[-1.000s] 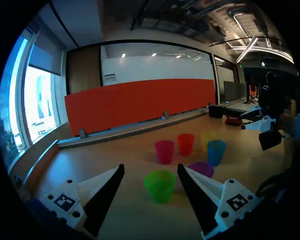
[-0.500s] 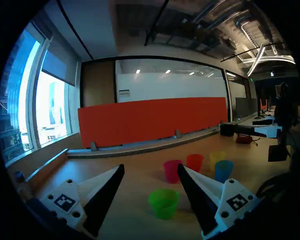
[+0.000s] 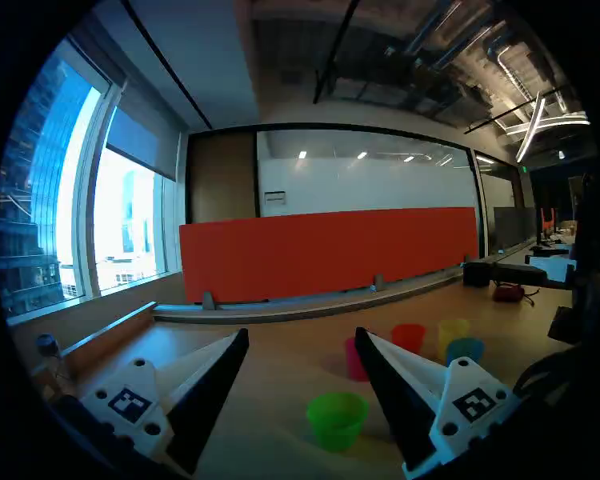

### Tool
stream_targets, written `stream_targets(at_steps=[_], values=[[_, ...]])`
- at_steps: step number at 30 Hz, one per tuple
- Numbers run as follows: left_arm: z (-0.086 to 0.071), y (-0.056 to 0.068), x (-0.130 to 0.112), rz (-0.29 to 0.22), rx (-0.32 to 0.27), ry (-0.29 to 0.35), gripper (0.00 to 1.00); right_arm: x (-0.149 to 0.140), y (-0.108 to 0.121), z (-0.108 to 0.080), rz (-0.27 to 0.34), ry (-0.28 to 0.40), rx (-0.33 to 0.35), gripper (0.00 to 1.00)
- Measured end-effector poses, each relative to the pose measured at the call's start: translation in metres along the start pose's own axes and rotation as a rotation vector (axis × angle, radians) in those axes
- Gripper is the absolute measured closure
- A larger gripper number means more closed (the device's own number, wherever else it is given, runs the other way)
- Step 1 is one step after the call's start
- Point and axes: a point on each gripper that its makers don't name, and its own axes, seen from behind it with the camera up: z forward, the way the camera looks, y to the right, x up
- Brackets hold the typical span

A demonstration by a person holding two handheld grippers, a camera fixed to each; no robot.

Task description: Pour water

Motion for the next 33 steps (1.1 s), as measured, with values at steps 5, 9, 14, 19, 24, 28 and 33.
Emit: stream_targets(at_steps=[5, 9, 14, 19, 24, 28, 33], values=[[0.001, -0.003, 0.003, -0.021, 0.031, 0.015, 0.02, 0.005, 0.002, -0.005, 0.026, 0.018, -0.042, 0.00], [0.003, -0.004, -0.002, -0.033, 0.043, 0.016, 0.01, 0.004, 0.003, -0.007, 0.030, 0.023, -0.059, 0.00], [0.004, -0.005, -0.009, -0.035, 0.053, 0.009, 0.01, -0.001, 0.007, -0.009, 0.018, 0.026, -0.082, 0.00], [0.003, -0.005, -0.011, -0.036, 0.064, 0.021, 0.02, -0.008, 0.008, -0.012, 0.018, 0.016, -0.094, 0.00], [0.003, -0.004, -0.013, -0.027, 0.079, 0.030, 0.01, -0.014, 0.007, -0.015, 0.019, 0.008, -0.096, 0.00], [0.003, -0.004, -0.015, -0.019, 0.091, 0.040, 0.02, -0.014, 0.006, -0.017, 0.027, 0.009, -0.096, 0.00], [0.003, -0.003, -0.019, -0.015, 0.096, 0.050, 0.02, -0.018, 0.007, -0.018, 0.042, -0.004, -0.101, 0.00]])
